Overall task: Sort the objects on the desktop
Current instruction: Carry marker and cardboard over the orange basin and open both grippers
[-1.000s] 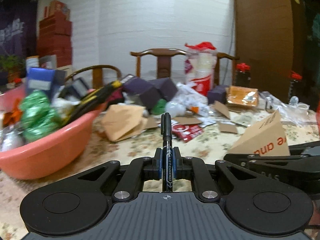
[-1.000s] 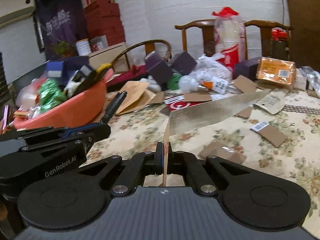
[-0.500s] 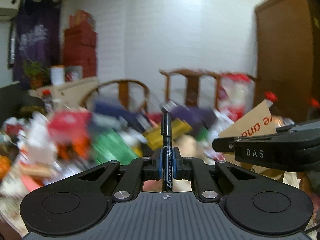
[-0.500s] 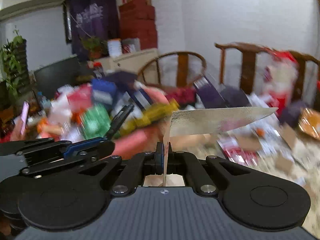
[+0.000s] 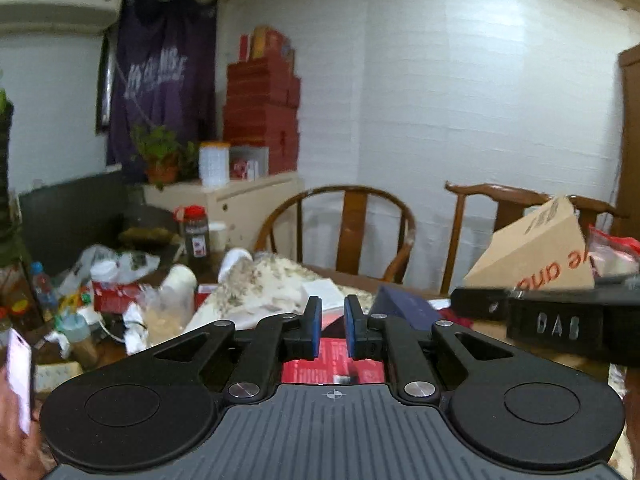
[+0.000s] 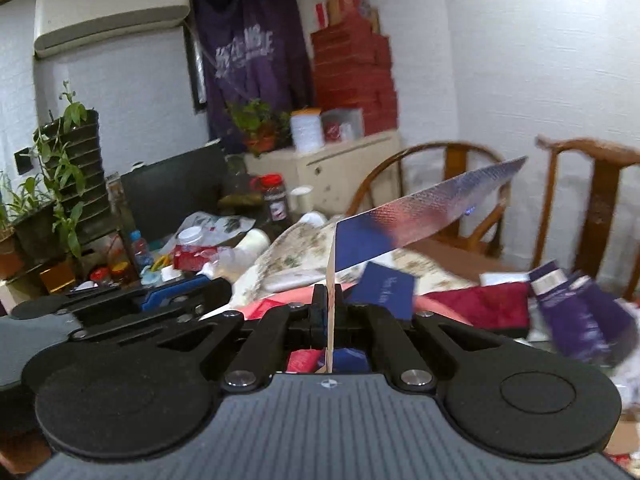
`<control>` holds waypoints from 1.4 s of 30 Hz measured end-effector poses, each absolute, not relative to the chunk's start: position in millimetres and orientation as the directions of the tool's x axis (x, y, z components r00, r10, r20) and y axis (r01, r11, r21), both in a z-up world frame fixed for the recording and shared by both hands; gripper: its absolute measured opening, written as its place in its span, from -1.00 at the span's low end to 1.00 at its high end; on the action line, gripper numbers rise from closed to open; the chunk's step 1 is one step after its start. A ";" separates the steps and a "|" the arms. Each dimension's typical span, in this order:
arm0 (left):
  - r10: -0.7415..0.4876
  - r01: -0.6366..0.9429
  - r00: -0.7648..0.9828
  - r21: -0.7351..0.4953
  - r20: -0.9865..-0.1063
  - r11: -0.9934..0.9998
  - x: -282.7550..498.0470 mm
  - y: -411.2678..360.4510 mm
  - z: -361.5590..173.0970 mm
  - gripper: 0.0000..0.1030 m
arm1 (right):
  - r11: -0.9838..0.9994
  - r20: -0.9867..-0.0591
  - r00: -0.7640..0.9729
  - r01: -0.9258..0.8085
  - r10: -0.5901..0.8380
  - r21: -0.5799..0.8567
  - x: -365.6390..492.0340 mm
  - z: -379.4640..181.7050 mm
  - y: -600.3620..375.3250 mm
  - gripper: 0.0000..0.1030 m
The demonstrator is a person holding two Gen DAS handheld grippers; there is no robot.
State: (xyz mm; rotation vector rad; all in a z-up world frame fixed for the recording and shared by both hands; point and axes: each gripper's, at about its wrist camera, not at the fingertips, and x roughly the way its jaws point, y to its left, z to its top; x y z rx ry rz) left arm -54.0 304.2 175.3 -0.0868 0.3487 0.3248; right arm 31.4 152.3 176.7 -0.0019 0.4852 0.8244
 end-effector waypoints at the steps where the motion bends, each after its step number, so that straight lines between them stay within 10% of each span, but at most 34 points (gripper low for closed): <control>1: 0.287 -0.324 0.885 -0.042 -0.368 0.945 -46.8 310.2 171.3 -0.66 | 0.678 -0.426 0.561 -0.709 0.710 0.195 38.3 172.0 158.3 -0.99; 8: 0.305 -0.369 0.858 -0.081 -0.412 0.926 -42.8 340.8 141.9 -0.57 | 0.645 -0.484 0.508 -0.746 0.712 0.167 56.8 146.4 198.0 -0.89; 14: 0.347 -0.410 0.843 -0.075 -0.411 0.909 -61.2 354.8 138.6 -0.39 | 0.666 -0.478 0.551 -0.738 0.684 0.103 50.8 138.9 216.8 0.14; 29: 0.192 -0.216 0.929 -0.043 -0.317 0.975 -101.4 258.6 146.5 0.14 | 0.692 -0.292 0.637 -0.705 0.714 0.153 6.4 177.9 53.6 0.59; 42: -0.222 0.197 0.865 -0.102 -0.449 0.975 -23.7 23.5 57.6 0.69 | 0.981 -0.540 0.834 -0.181 0.114 -0.073 -7.3 6.5 -214.6 0.73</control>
